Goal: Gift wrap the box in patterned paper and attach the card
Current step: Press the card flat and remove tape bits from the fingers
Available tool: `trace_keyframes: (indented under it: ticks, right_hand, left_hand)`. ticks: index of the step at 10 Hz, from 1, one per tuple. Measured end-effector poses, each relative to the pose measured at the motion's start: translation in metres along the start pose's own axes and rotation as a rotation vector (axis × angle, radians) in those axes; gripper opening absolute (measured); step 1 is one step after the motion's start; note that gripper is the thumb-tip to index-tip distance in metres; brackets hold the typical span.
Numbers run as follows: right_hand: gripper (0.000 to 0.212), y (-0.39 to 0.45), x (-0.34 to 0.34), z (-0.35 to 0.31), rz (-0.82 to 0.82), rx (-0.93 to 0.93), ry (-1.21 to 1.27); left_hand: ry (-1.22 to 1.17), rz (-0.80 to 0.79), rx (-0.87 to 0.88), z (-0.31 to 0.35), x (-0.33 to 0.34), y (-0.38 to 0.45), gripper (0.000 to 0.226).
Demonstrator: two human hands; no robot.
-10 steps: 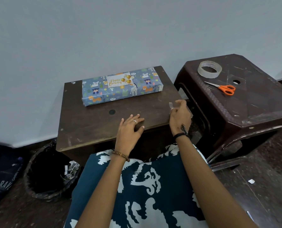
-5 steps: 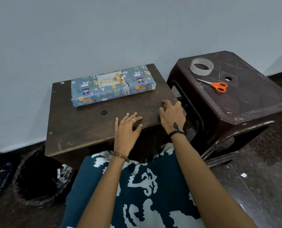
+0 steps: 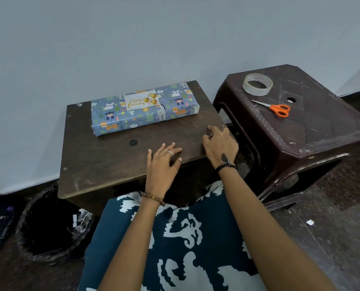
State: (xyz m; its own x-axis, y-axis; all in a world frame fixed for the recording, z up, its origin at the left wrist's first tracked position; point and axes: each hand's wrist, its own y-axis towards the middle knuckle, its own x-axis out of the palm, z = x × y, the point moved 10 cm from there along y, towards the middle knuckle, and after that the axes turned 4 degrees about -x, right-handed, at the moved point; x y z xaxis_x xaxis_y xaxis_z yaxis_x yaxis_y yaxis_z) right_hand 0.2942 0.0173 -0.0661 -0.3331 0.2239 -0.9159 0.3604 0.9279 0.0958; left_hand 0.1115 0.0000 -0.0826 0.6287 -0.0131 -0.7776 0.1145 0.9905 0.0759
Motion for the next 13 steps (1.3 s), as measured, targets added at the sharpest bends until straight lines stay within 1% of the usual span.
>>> trace_keyframes:
  ticks: [2, 5, 7, 8, 9, 10, 11, 12, 13]
  right_hand:
    - [0.028, -0.002, -0.003, 0.001, 0.057, -0.002, 0.051]
    - [0.024, -0.003, -0.007, 0.002, 0.121, 0.009, 0.1]
    - [0.029, -0.005, -0.012, 0.002, 0.143, 0.014, 0.143]
    - [0.021, -0.008, -0.013, -0.001, 0.143, -0.001, 0.158]
    - [0.013, -0.012, -0.014, -0.008, 0.139, -0.047, 0.151]
    - [0.012, -0.019, -0.013, -0.017, 0.134, -0.086, 0.141]
    - [0.013, -0.024, -0.013, -0.027, 0.16, -0.127, 0.197]
    - [0.01, -0.03, -0.008, -0.046, 0.15, -0.246, 0.377]
    - [0.01, -0.041, -0.004, -0.07, 0.112, -0.361, 0.513]
  left_hand:
    - [-0.007, -0.005, -0.003, 0.0, 0.001, -0.001, 0.031]
    - [-0.002, -0.005, -0.006, 0.0, 0.001, 0.0, 0.031]
    - [0.002, -0.015, -0.011, -0.001, 0.001, 0.0, 0.031]
    - [0.015, -0.027, -0.011, 0.001, 0.001, 0.0, 0.032]
    - [-0.002, -0.054, -0.013, 0.001, 0.0, -0.001, 0.031]
    - [-0.051, -0.071, -0.029, 0.0, -0.006, -0.004, 0.031]
    - [-0.134, -0.056, -0.063, -0.003, -0.021, -0.01, 0.029]
    - [-0.186, -0.018, -0.125, -0.013, -0.041, -0.017, 0.027]
    - [-0.063, 0.093, -0.202, -0.031, -0.067, -0.021, 0.028]
